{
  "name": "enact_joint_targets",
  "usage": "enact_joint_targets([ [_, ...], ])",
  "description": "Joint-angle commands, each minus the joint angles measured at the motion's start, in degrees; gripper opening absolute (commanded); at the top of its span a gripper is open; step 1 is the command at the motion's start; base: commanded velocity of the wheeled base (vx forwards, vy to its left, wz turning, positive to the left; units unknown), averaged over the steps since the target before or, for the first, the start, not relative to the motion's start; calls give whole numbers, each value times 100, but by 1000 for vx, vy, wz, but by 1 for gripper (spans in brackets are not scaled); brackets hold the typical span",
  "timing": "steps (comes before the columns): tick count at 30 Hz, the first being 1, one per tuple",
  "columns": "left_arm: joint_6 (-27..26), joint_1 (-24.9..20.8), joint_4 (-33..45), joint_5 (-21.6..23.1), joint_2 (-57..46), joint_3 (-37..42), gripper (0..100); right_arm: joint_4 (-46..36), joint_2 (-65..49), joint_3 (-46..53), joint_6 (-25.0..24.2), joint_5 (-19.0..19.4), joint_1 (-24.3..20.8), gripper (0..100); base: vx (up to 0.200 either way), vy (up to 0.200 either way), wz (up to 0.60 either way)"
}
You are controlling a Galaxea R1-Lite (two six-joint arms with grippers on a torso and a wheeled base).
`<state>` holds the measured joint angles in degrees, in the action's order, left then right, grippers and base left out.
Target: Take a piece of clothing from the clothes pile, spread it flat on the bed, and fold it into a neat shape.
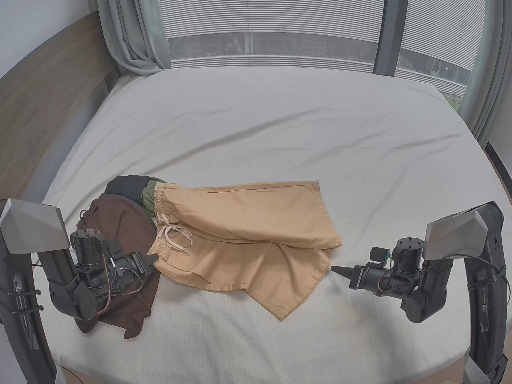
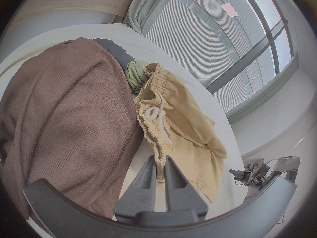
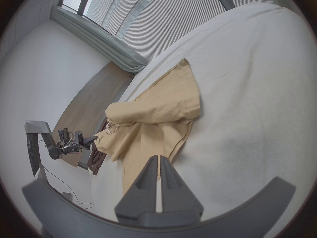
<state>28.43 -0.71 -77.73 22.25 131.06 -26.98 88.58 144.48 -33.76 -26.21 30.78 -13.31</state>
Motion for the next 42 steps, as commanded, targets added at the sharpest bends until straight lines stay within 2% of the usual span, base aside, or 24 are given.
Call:
enact_joint_targets([
  [1,-4,0,-23,-1,-256,263,0,2,-201,80,2,24,145,0,0,0,0],
  [8,-22,-8,-287,-10,16,237,0,-16,-96,168,28,16,57,0,0,0,0],
  [9,-22,-8,-533,-28,139,210,0,-33,36,176,55,16,-40,100,0,0,0],
  [13,-22,18,-761,-45,297,202,0,-25,150,27,28,-2,-163,100,0,0,0],
  [23,-22,9,-761,-36,315,210,0,-33,651,-606,11,-63,-523,100,0,0,0],
  [28,-22,18,-761,-28,315,210,0,-16,827,-931,-86,-371,-681,100,0,0,0],
  [32,-22,9,-761,-28,332,210,0,-16,827,-1037,-192,-424,-690,100,0,0,0],
  [33,-22,0,-761,-28,350,210,0,-16,836,-1045,-209,-424,-681,0,0,0,0],
  [42,-22,0,-770,-28,385,210,0,-16,774,-1001,-235,-433,-620,0,0,0,0],
])
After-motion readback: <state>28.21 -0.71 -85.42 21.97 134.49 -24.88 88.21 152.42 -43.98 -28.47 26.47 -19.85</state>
